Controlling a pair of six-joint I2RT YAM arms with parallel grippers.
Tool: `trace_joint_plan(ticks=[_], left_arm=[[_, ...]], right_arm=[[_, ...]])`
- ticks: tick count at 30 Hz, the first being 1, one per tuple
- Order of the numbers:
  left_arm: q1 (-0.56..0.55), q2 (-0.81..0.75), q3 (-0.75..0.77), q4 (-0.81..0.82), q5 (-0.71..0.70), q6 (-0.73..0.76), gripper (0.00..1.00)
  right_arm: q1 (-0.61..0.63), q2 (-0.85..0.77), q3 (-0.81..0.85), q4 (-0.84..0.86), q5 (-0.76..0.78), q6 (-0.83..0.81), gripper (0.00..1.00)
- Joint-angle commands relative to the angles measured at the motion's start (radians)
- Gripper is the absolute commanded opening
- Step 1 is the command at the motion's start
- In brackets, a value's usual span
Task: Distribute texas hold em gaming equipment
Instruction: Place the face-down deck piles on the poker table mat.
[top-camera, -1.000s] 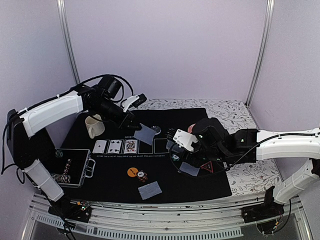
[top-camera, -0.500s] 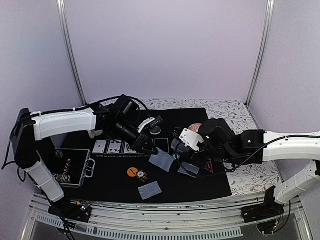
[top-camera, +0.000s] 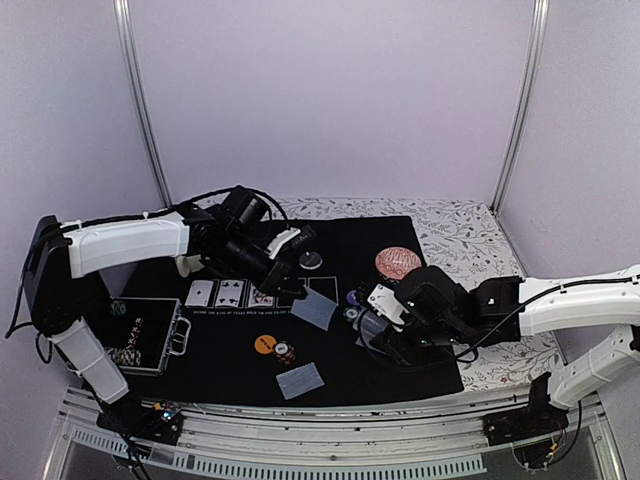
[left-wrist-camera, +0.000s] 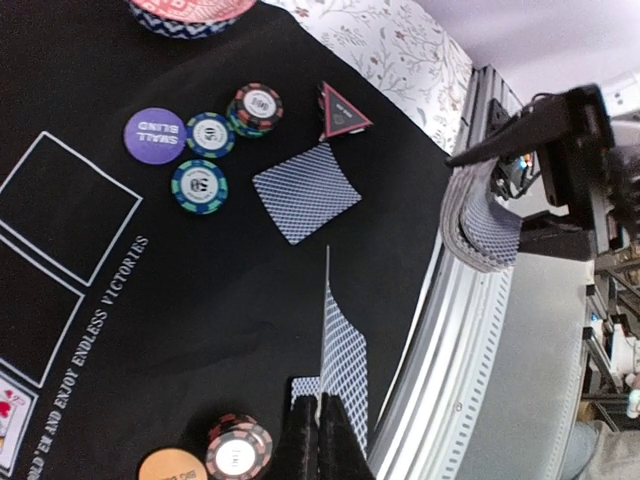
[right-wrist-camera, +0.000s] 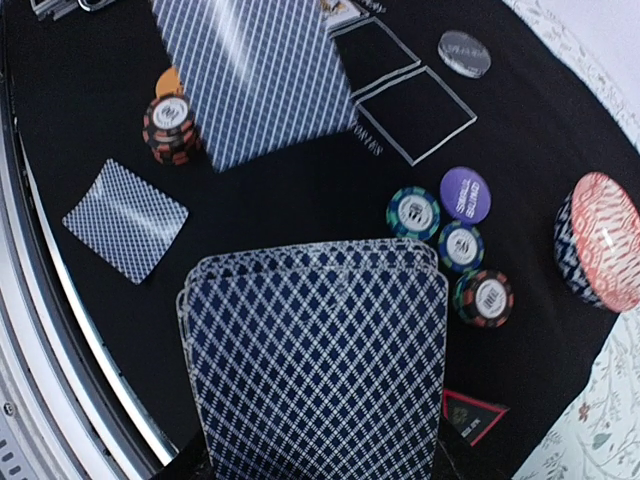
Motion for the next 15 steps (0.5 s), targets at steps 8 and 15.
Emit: trace_joint_plan(ticks=[8, 15], left_arm=[[0.105, -0.104, -0.010, -0.046, -0.069, 0.036, 0.00], [0.124, -0.130, 0.005, -0.052, -0.093, 0.040, 0.00]], right_arm=[[0.038, 0.134, -0.096, 0.040, -0.124, 0.198, 0.51], [0.038, 0.284, -0.069, 0.038, -0.131, 0.210, 0.51]])
